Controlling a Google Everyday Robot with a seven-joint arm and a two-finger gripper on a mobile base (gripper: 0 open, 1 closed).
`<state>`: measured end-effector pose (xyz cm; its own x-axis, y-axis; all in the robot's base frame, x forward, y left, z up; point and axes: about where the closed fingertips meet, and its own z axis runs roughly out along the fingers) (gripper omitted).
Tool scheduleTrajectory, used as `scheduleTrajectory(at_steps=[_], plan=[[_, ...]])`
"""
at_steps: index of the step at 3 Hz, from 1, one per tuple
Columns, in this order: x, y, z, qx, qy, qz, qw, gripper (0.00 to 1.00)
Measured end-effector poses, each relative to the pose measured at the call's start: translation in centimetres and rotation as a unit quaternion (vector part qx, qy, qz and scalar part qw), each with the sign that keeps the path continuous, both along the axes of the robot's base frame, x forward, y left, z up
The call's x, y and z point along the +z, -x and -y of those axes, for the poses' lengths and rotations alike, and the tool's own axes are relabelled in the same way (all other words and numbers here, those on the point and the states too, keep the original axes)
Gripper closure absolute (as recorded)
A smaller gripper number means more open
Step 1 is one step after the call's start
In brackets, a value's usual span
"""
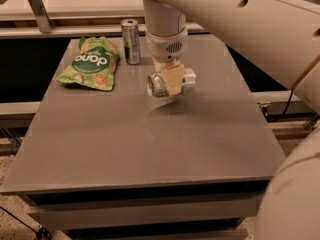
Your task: Place 7up can upright
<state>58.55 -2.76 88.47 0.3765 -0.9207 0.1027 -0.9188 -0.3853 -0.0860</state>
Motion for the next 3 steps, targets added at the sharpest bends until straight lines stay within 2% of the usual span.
scheduleTrajectory(at_steps=[1, 3], plan=[[-0.09, -0.52, 0.05, -0.019, -0.003, -0.003, 0.9998, 1.0], [0.07, -1.16, 0.35, -0.081, -0.011, -0.026, 0.9963, 1.0]])
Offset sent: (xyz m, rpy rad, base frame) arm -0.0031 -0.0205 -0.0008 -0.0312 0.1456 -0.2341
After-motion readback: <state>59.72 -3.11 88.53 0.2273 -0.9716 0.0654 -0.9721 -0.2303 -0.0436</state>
